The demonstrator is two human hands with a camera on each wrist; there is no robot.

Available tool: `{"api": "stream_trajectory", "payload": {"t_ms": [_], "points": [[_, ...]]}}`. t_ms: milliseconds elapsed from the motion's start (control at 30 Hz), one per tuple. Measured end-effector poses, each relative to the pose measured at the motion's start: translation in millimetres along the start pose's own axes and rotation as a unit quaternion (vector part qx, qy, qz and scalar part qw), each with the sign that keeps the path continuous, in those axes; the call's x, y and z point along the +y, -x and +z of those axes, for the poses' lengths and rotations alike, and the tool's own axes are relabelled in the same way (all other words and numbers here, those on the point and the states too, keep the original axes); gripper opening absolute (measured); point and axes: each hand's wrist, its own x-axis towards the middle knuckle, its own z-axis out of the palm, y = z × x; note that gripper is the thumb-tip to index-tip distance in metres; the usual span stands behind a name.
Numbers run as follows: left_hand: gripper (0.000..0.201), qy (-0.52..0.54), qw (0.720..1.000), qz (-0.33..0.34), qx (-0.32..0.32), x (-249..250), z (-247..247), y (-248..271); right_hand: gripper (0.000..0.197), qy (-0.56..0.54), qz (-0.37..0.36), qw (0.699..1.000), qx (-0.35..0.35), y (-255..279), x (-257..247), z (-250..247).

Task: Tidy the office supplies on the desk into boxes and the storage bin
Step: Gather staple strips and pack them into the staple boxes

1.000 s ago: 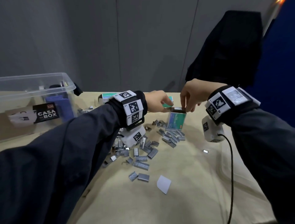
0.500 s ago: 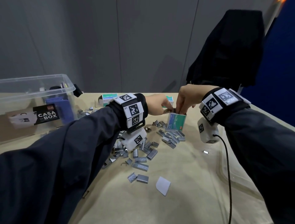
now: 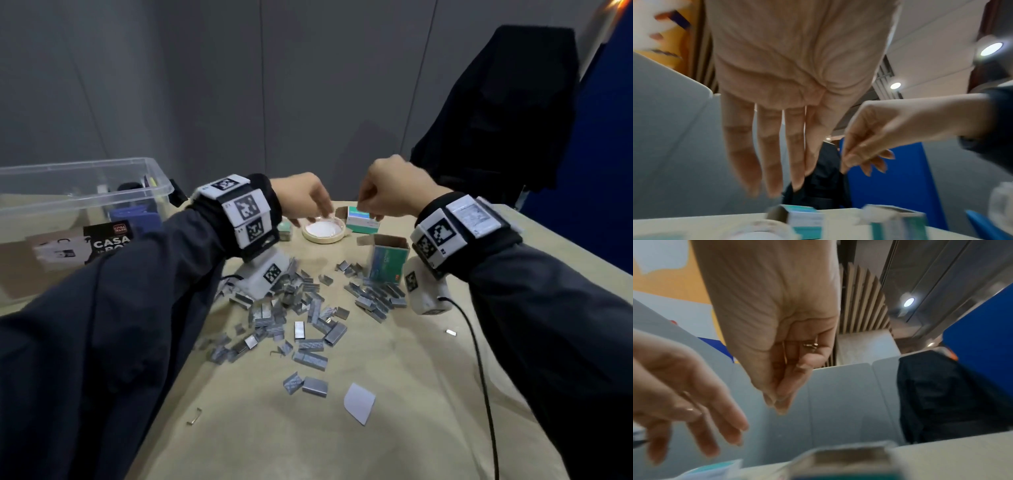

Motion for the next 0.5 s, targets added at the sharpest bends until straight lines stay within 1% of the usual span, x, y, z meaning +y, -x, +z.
{"api": "stream_trajectory", "payload": {"t_ms": [33,100,200,267,333,400,433,500], "points": [[0.039,-0.004,1.0,-0.025,-0.009,-8.8,-4.4,2.7,0.013,-0.014,0.001,1.0,-0.023,-1.2,-11.8,4.1],[0.036,-0.017,0.997,-0.069,-0.03,-28.4,-7.8,6.6,0.014,-0.037,-0.004,0.995,-0.092,-3.4,-34.6,17.2],[0.03,-0.027,0.991,-0.126,-0.037,-59.9,-8.0,13.0,0.021,-0.058,-0.01,0.983,-0.172,-11.1,-65.5,43.9],[0.03,-0.014,0.988,-0.146,-0.038,-75.6,-9.1,15.6,0.031,-0.061,0.004,0.98,-0.191,-20.5,-80.0,61.3],[0.032,-0.011,0.987,-0.152,-0.04,-83.5,-10.5,17.6,0.041,-0.059,0.027,0.979,-0.193,-28.6,-88.1,72.4],[0.035,-0.022,0.987,-0.15,-0.044,-85.7,-10.8,18.8,0.044,-0.057,0.033,0.975,-0.212,-32.9,-91.3,77.3],[0.036,-0.038,0.987,-0.151,-0.049,-85.1,-10.0,18.9,0.038,-0.052,0.024,0.972,-0.226,-33.3,-91.8,78.4],[0.038,-0.1,0.981,-0.152,-0.068,-81.7,-7.6,18.0,0.014,-0.025,0.0,0.972,-0.235,-32.0,-92.6,81.1]]}}
